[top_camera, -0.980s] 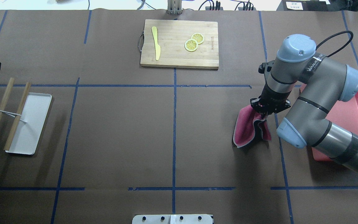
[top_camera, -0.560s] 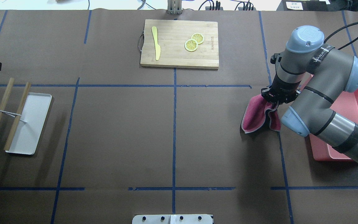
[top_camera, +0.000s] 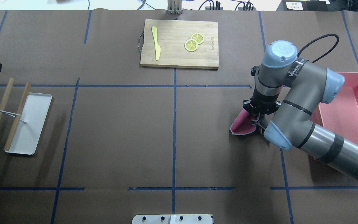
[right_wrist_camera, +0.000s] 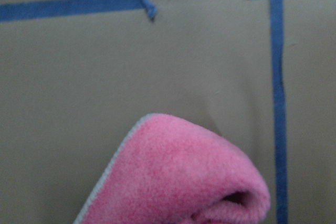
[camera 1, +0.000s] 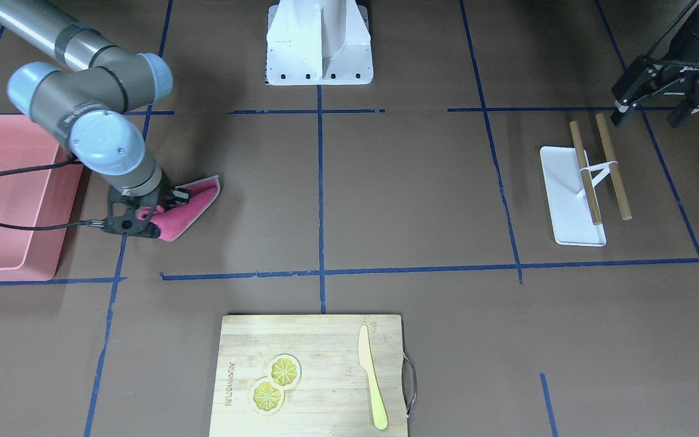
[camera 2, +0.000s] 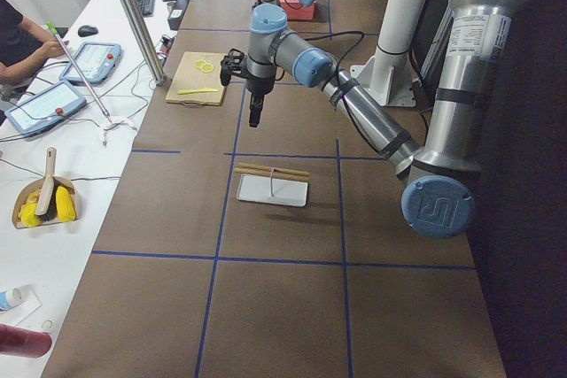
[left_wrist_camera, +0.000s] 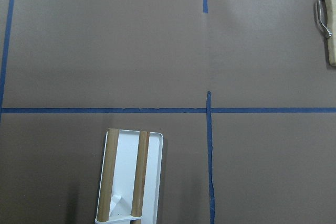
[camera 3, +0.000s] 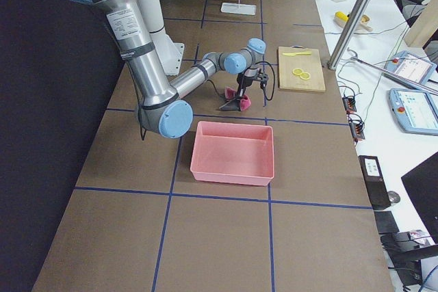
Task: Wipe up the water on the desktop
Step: 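Drag the cloth across the table surface with the right gripper, back and forth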
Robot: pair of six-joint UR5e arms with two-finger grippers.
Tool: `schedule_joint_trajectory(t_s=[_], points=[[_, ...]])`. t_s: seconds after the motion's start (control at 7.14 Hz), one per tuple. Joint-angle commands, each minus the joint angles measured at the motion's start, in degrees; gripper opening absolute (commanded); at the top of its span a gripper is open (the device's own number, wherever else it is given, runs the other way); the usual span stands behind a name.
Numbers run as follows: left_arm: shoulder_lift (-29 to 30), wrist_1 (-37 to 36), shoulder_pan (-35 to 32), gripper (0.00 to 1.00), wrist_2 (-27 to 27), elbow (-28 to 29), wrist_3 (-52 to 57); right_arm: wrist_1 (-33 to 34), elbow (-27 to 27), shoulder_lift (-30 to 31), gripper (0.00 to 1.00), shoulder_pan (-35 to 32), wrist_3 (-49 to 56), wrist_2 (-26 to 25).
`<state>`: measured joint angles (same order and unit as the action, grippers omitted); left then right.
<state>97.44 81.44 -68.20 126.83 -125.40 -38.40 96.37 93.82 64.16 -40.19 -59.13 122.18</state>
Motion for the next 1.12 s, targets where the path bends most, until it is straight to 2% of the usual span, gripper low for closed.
schedule_joint_trajectory(t_s=[0.0, 0.7, 0.98], points=[[-0.1, 0.2, 0.0, 1.00, 0.0, 0.8, 0.2, -5.3, 0.9, -0.4, 0.00, 4.1, -7.3, 0.3], [0.1, 0.5, 0.0, 1.00, -0.9, 1.9, 0.3, -6.3, 11.0, -0.4, 0.00, 14.4, -20.9, 0.0], [0.3, 0.5, 0.0, 1.00, -0.9, 1.9, 0.2, -6.3, 10.9, 0.2, 0.00, 14.2, -20.9, -0.2]])
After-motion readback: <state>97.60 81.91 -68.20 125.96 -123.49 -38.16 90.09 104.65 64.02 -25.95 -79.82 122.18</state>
